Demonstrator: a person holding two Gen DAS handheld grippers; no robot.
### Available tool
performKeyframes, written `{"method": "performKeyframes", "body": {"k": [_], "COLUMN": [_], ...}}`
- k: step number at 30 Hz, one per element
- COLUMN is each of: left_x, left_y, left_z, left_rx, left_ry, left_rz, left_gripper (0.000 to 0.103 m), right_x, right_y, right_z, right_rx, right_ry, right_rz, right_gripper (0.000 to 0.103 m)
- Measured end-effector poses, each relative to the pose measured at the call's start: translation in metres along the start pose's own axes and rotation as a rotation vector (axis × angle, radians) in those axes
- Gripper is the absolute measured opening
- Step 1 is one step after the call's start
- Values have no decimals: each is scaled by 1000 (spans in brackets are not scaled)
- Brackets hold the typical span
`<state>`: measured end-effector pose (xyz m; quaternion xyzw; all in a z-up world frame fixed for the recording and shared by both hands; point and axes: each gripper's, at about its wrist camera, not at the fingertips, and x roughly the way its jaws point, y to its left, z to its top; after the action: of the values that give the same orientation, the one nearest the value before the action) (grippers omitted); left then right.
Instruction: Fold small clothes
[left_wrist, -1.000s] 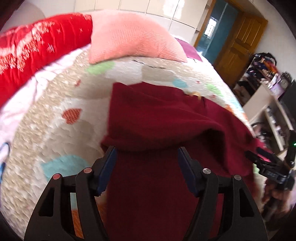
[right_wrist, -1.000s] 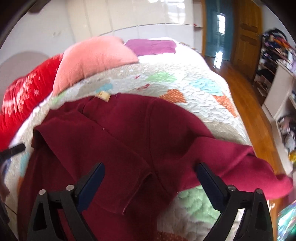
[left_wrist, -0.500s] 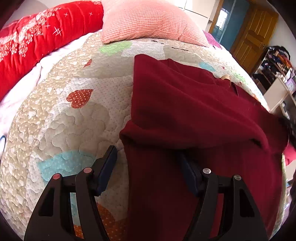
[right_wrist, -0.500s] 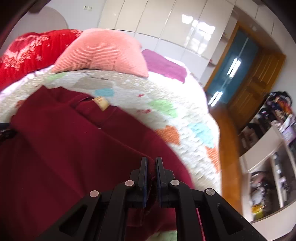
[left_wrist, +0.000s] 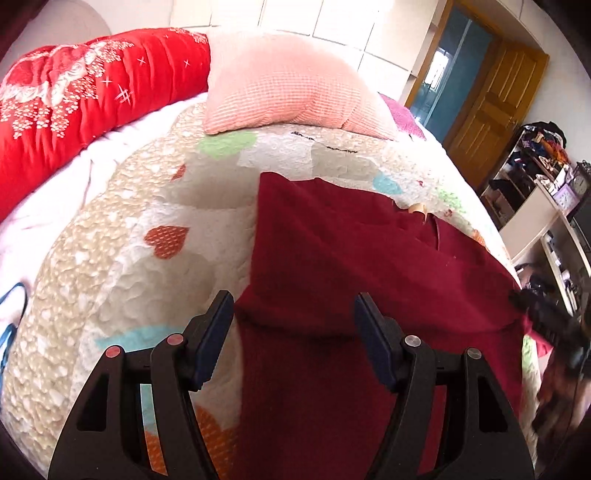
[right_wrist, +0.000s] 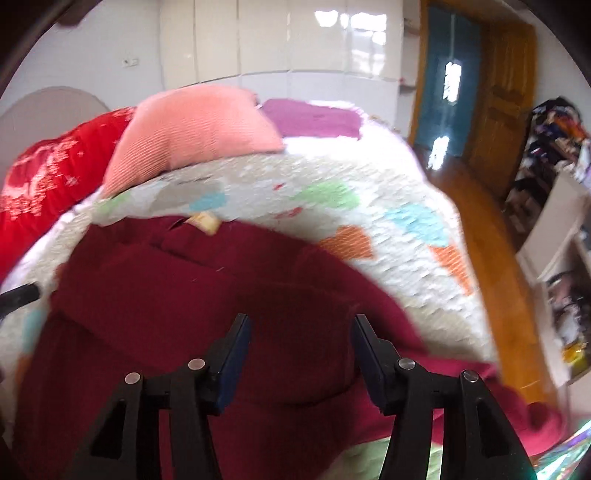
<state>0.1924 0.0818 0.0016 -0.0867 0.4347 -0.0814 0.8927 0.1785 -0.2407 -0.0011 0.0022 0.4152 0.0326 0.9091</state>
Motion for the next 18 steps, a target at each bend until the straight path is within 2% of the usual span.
{"method": "performKeyframes", "body": {"k": [3,5,6,9,12,15,17,18], "left_x": [25,43,46,45,35,19,13,10], "left_y": [-4,-6,-8,-12,-11,-18,-26,-31], "left_z": [1,-3,-4,-4,-4,-9,-11,-13], "left_rx": [-12,1,24,45,28,21,19,21], "left_ry": [53,93,85,84,85,62,55,56], "left_rz": [5,56,85,108,82,54,32,17], "left_gripper": [67,68,68,68,68,68,68,68], "right_x": [25,36,36,31,14,4,15,13], "right_y": [3,2,4,5,-4,-9,-8,-8], "right_z": [-8,-12,-11,-6,-7,-15,-23,-25], "right_rx": [6,14,9,12,59,75,47,32], "right_ry": [45,40,30,48,43,18,79,76], "right_rz": [-36,-46,-54,-55,-13,-27,-28,-28], "right_gripper": [46,45,45,45,45,49,50,50]}}
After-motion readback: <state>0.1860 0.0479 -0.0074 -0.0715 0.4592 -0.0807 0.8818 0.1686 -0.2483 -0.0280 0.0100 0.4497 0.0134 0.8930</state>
